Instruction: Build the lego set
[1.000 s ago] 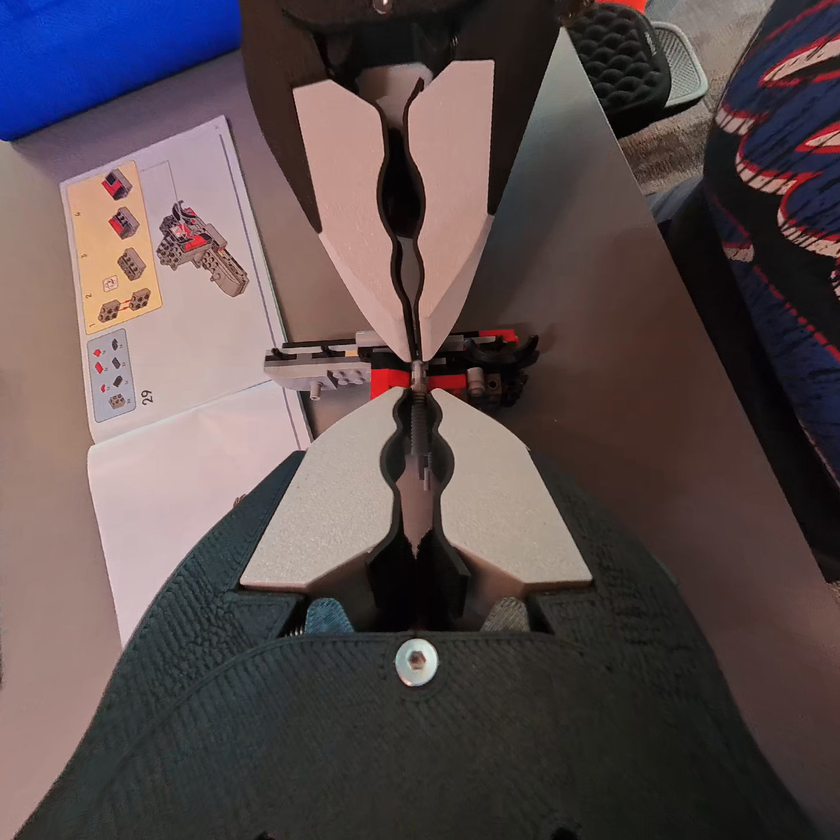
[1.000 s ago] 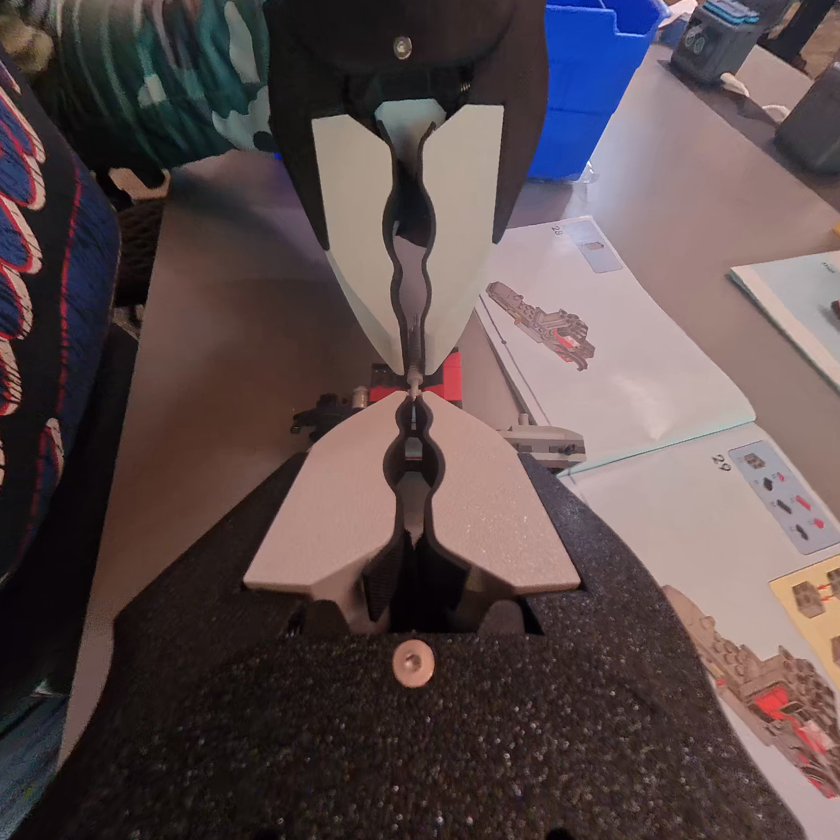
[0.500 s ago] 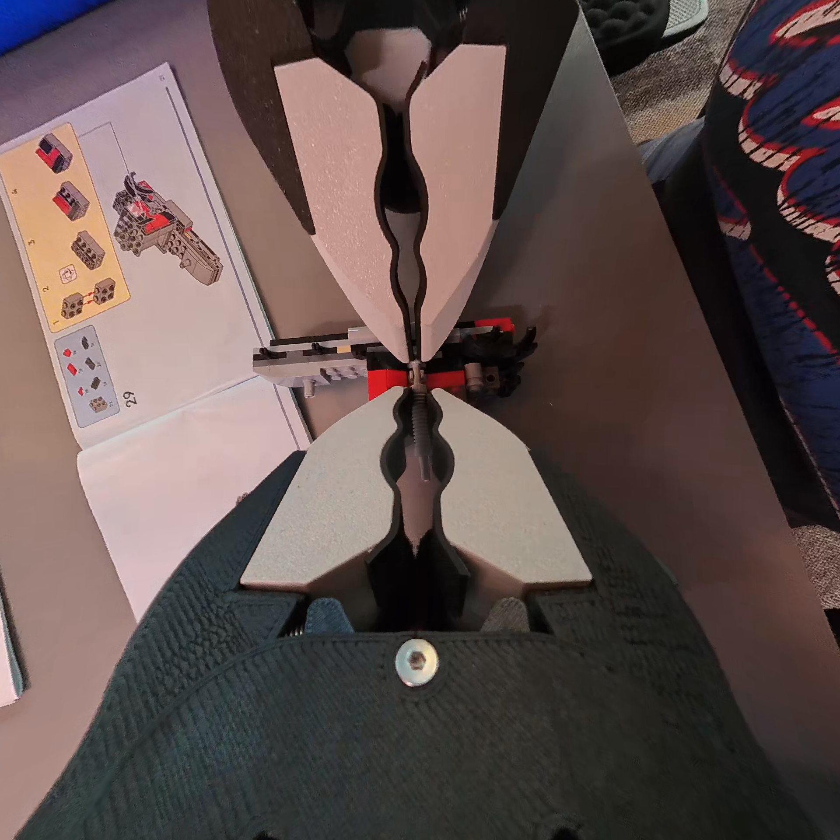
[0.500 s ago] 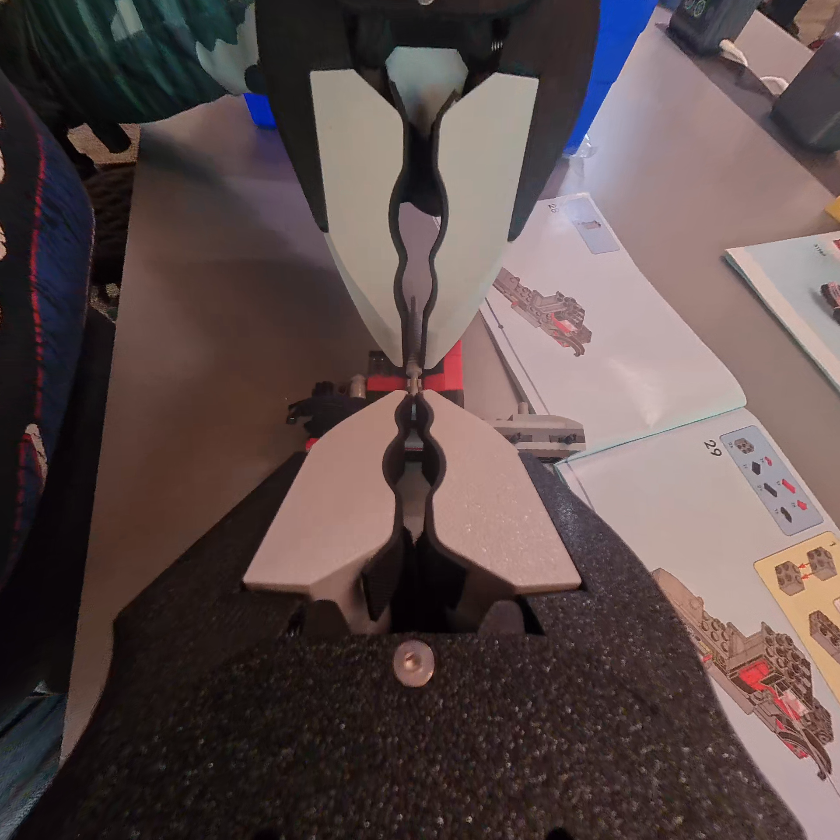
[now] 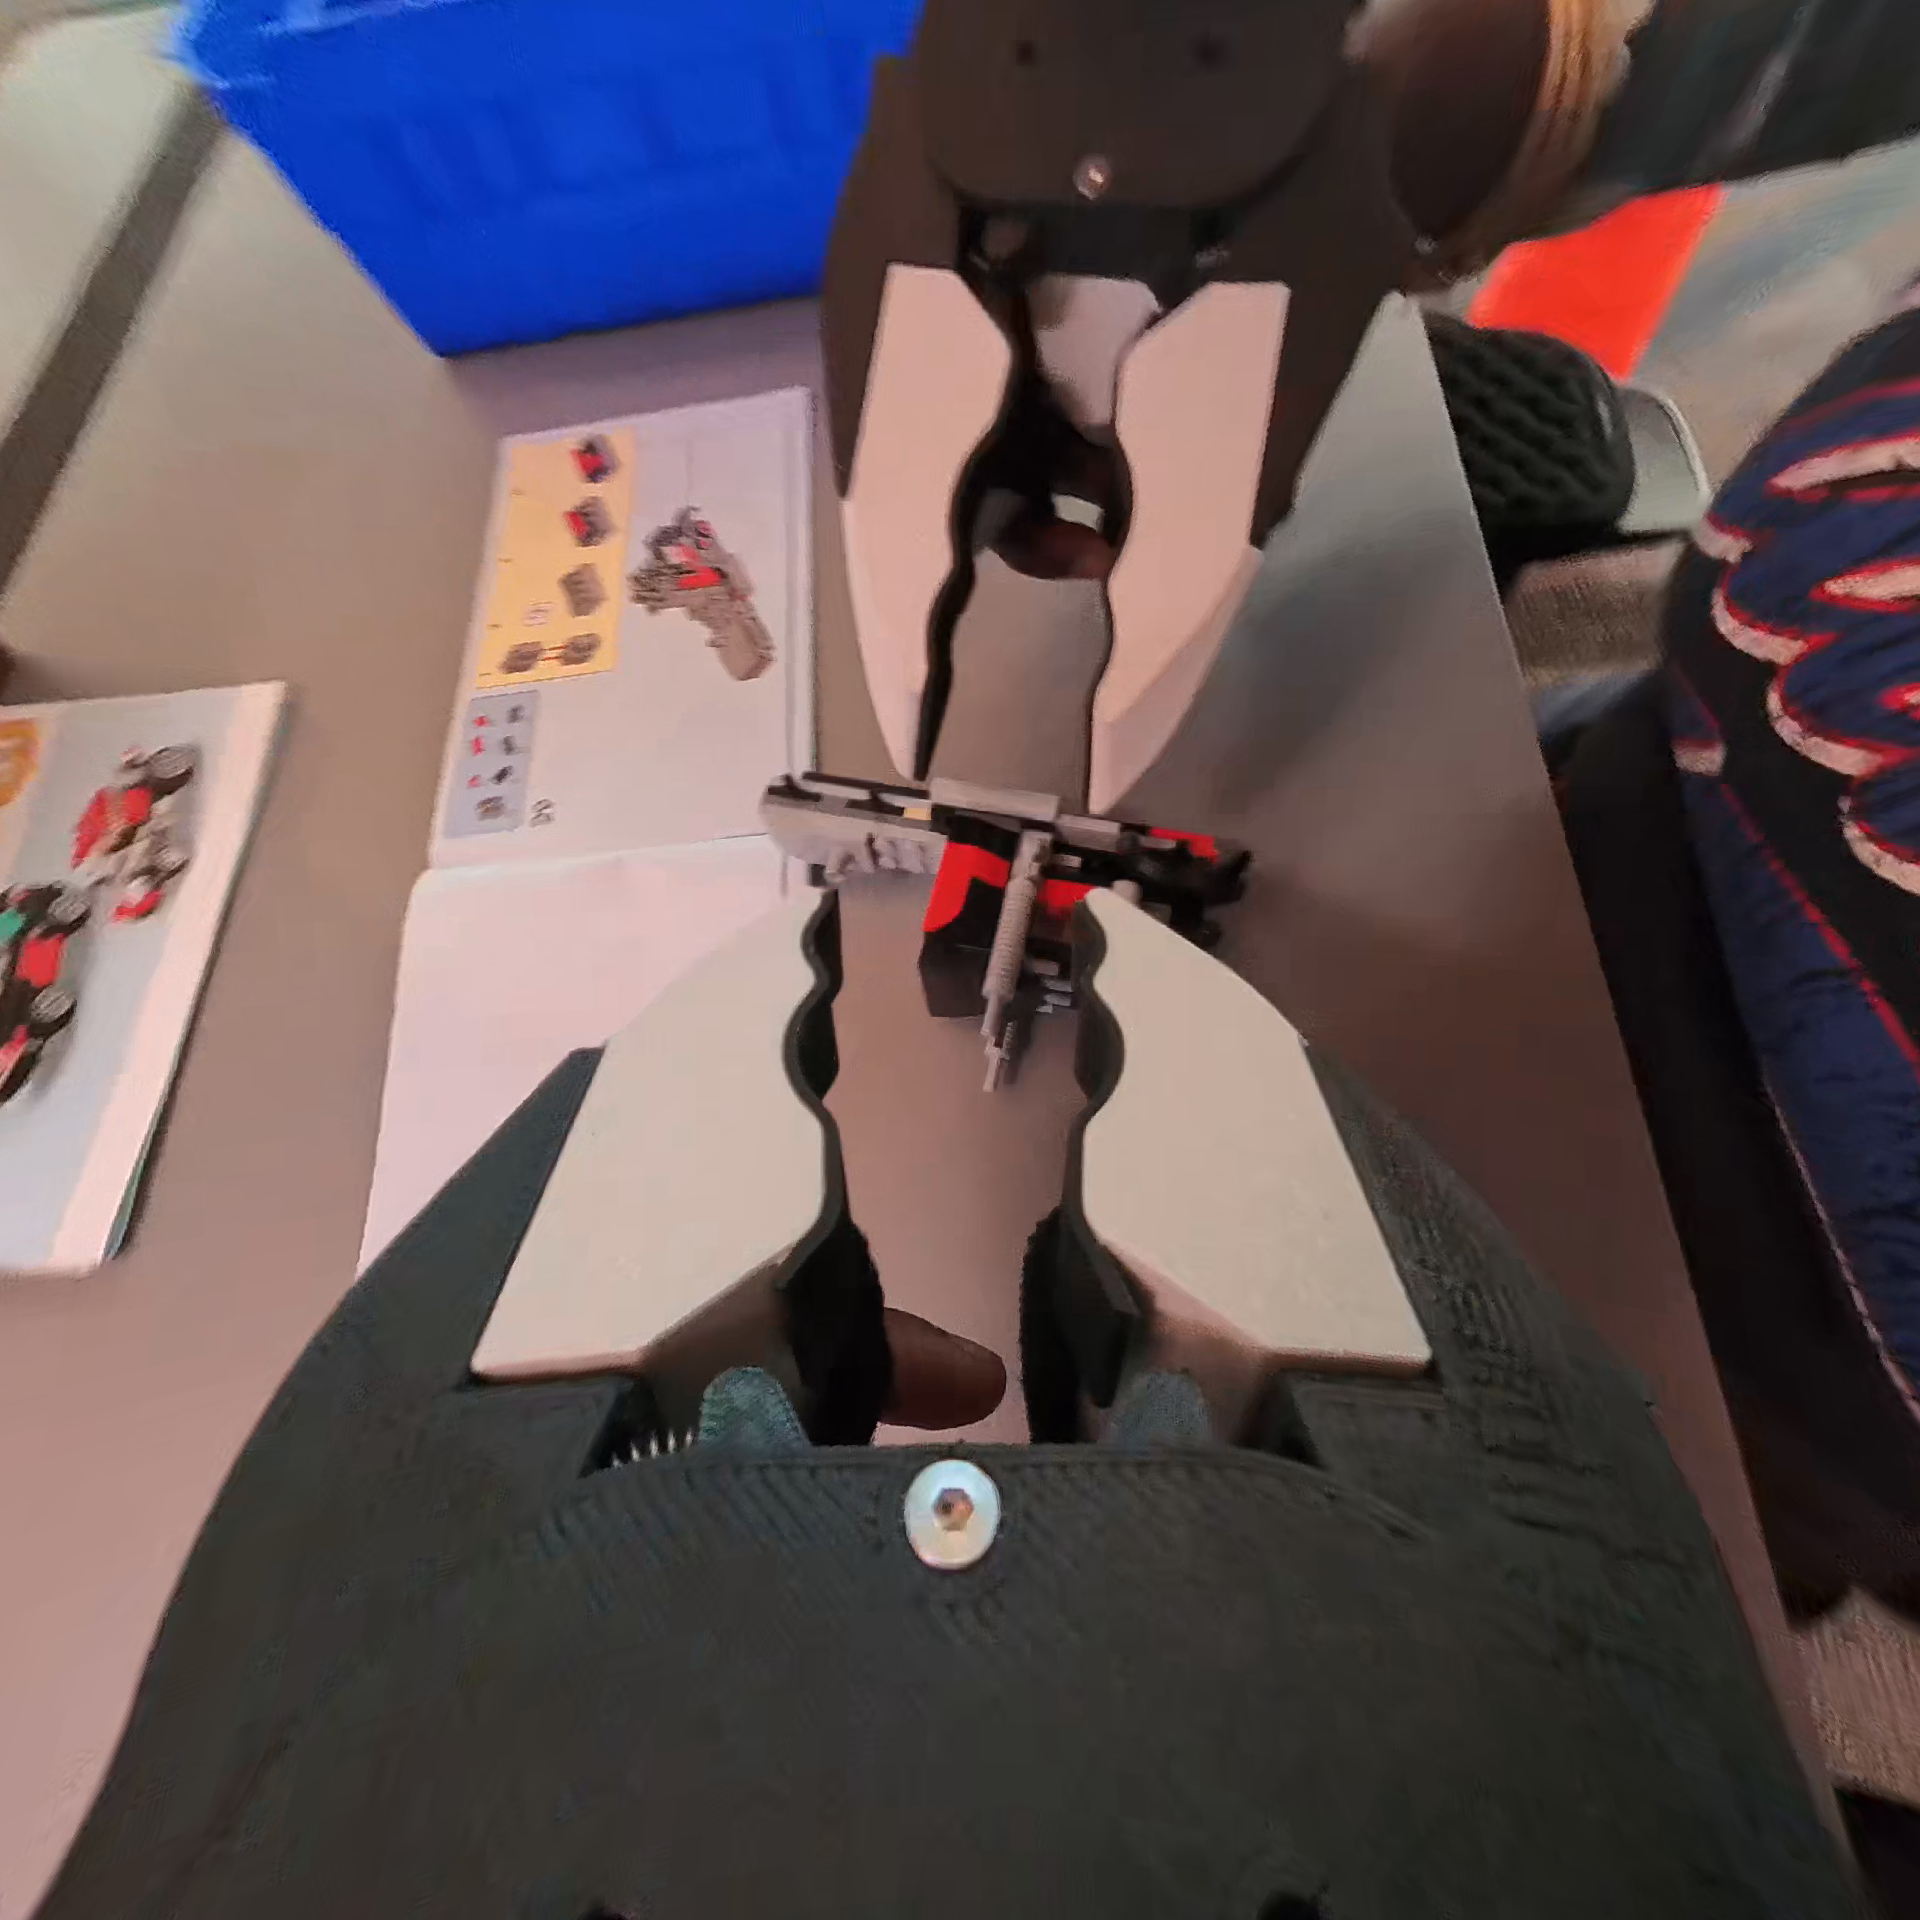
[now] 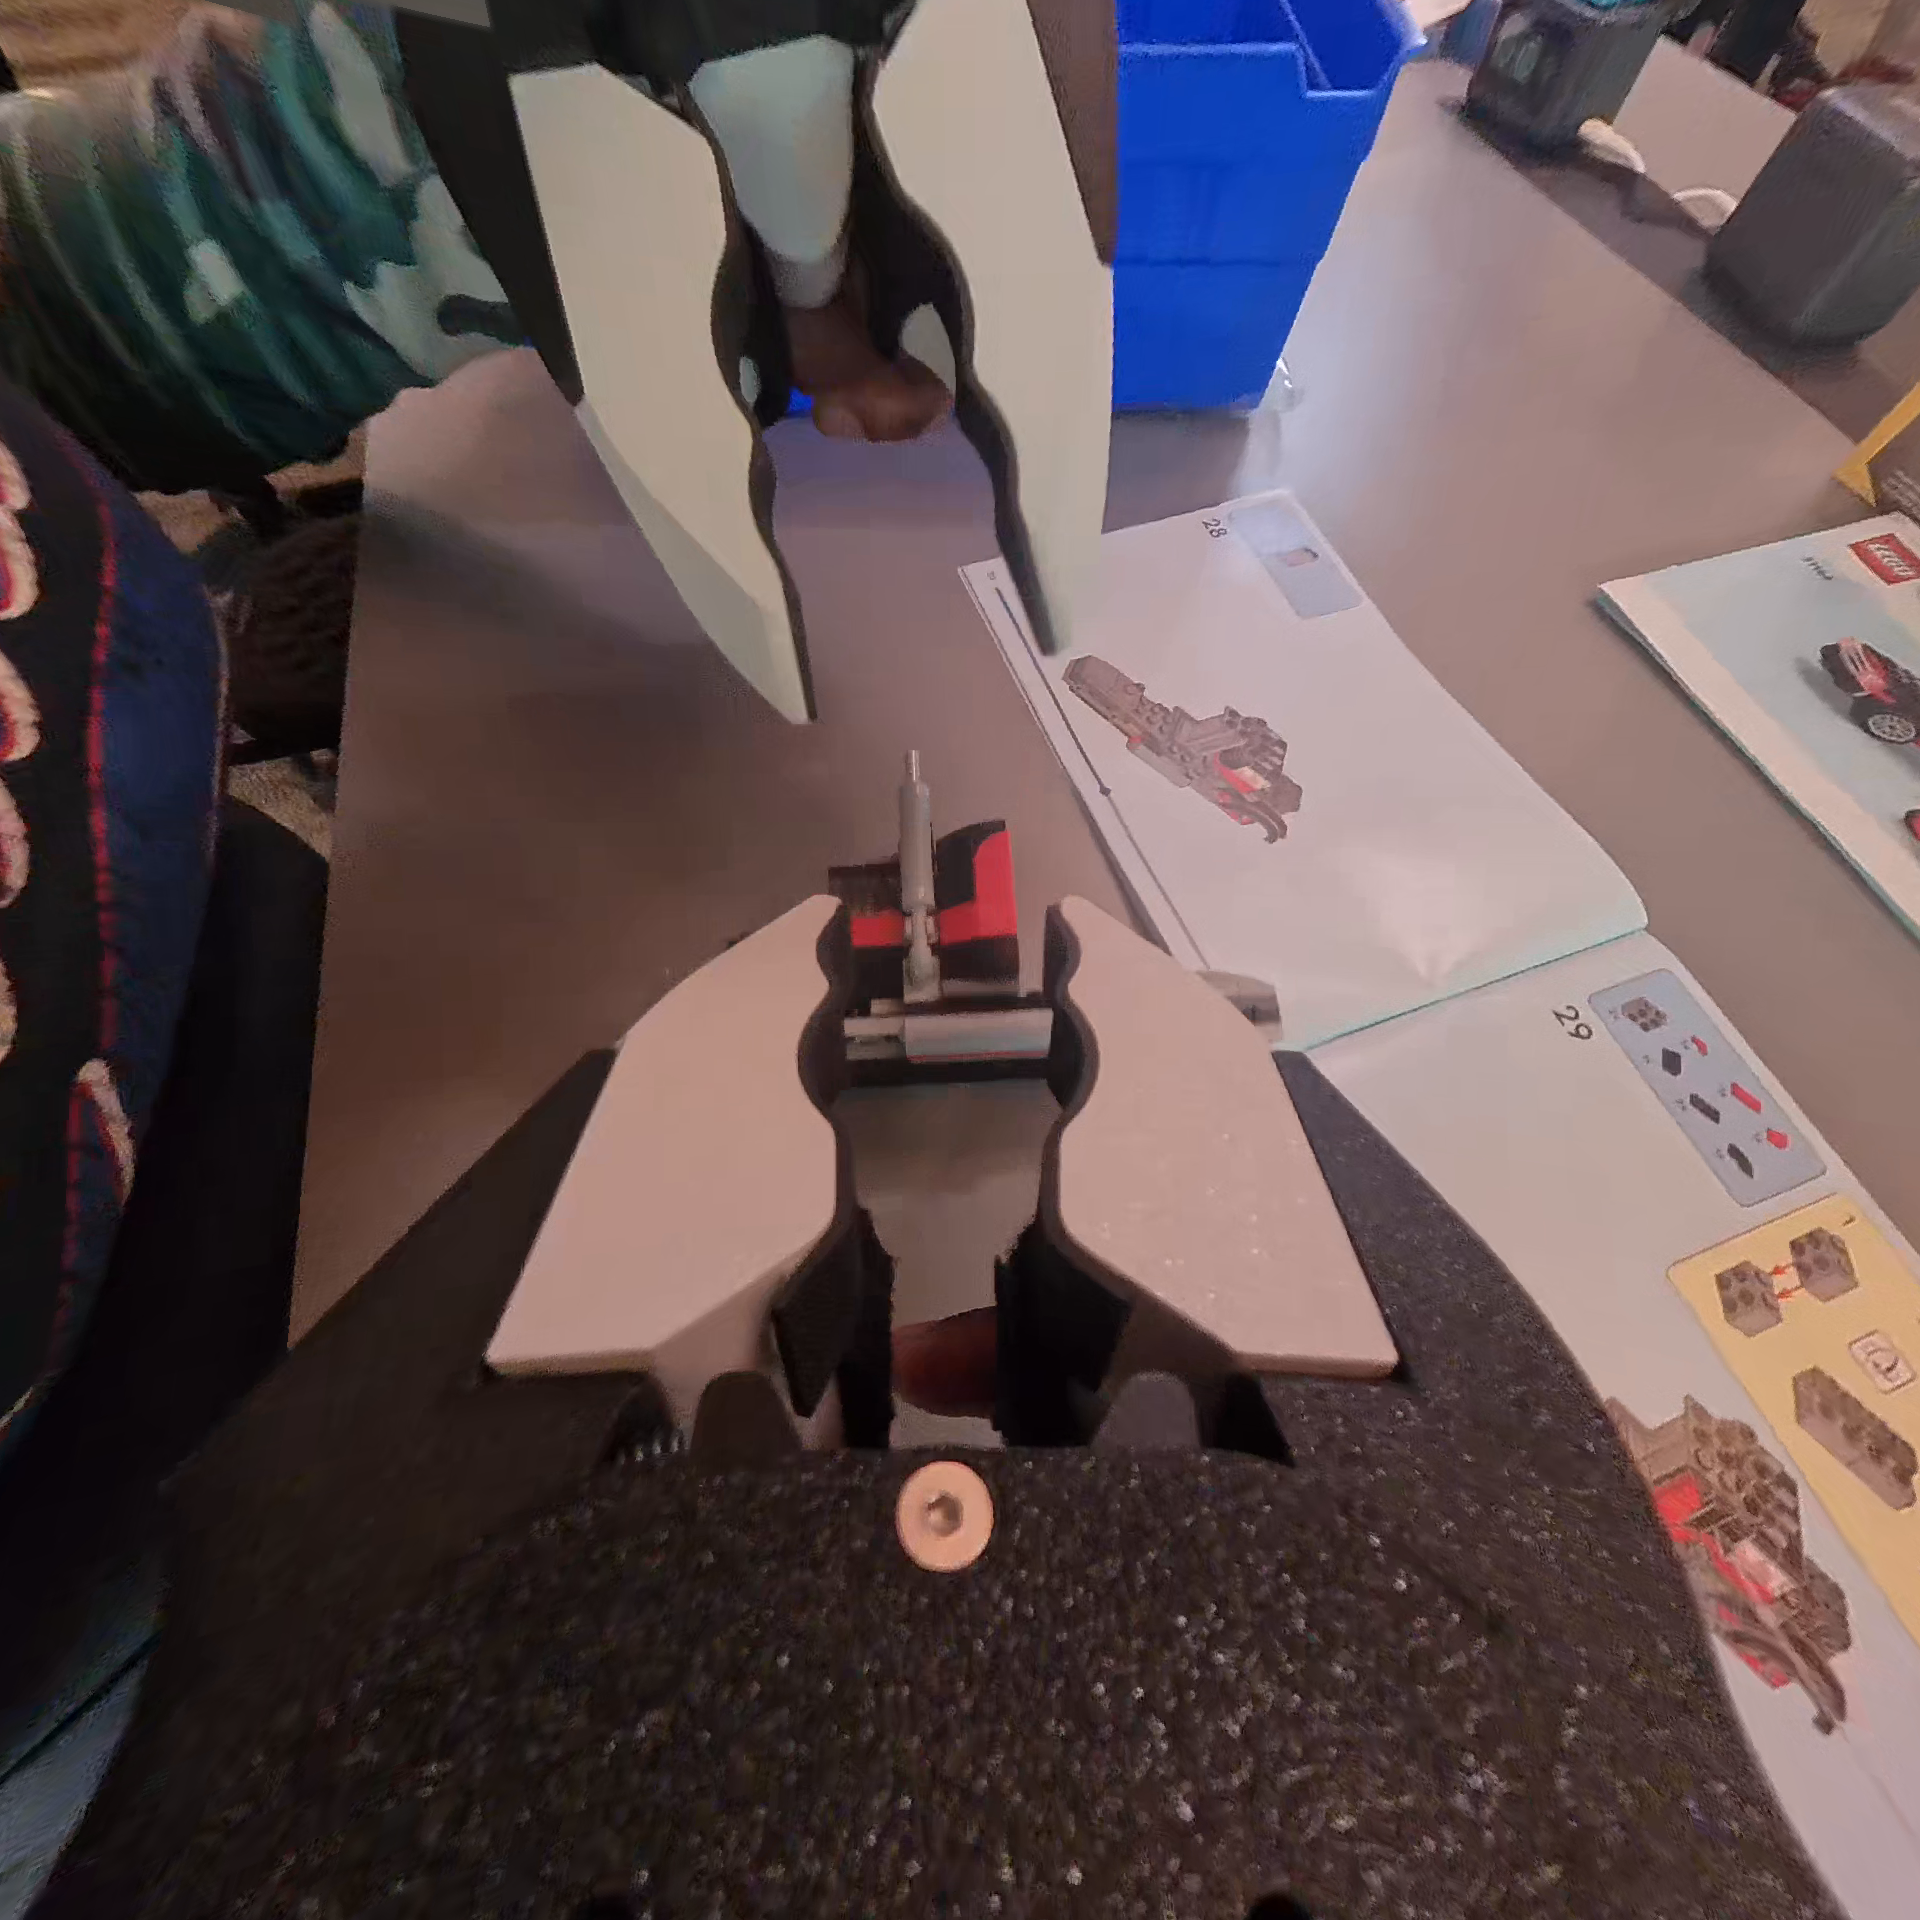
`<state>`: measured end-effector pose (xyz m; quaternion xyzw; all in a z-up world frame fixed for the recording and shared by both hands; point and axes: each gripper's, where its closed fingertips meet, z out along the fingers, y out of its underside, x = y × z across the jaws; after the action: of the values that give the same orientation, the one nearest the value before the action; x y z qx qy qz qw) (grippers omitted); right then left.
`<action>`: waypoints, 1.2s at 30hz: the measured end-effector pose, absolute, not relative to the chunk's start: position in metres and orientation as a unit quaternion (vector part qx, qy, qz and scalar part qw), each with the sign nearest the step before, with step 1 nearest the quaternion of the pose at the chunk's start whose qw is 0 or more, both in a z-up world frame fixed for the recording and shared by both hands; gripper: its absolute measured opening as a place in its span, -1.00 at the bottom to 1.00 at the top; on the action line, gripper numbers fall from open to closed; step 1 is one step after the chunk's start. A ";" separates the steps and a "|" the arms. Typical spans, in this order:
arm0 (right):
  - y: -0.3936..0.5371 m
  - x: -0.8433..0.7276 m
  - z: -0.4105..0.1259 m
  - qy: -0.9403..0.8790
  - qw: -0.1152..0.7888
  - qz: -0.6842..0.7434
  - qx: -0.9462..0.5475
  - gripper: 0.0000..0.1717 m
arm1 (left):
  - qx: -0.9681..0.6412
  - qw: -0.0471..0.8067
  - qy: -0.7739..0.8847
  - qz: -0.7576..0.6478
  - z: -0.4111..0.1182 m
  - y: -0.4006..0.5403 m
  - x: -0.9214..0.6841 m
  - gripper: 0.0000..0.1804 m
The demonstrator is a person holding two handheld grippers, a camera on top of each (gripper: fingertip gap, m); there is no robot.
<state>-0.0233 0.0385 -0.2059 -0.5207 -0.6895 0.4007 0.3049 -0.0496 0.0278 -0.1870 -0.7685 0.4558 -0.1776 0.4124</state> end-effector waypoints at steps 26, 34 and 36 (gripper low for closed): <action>0.054 0.019 -0.213 -0.710 0.352 0.363 -0.490 -0.81 | -0.781 0.455 0.382 -0.193 -0.227 0.005 -0.018 -0.45; 0.067 0.059 -0.205 -0.661 0.337 0.407 -0.532 -0.61 | -0.775 0.455 0.392 -0.195 -0.235 0.025 0.002 -0.83; 0.071 0.068 -0.214 -0.665 0.324 0.397 -0.543 -0.84 | -0.777 0.456 0.394 -0.180 -0.239 0.031 0.004 -0.93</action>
<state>0.0683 0.0715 -0.2139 -0.5433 -0.6647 0.3975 0.3242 0.0044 0.0306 -0.2390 -0.7774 0.3937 -0.1798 0.4565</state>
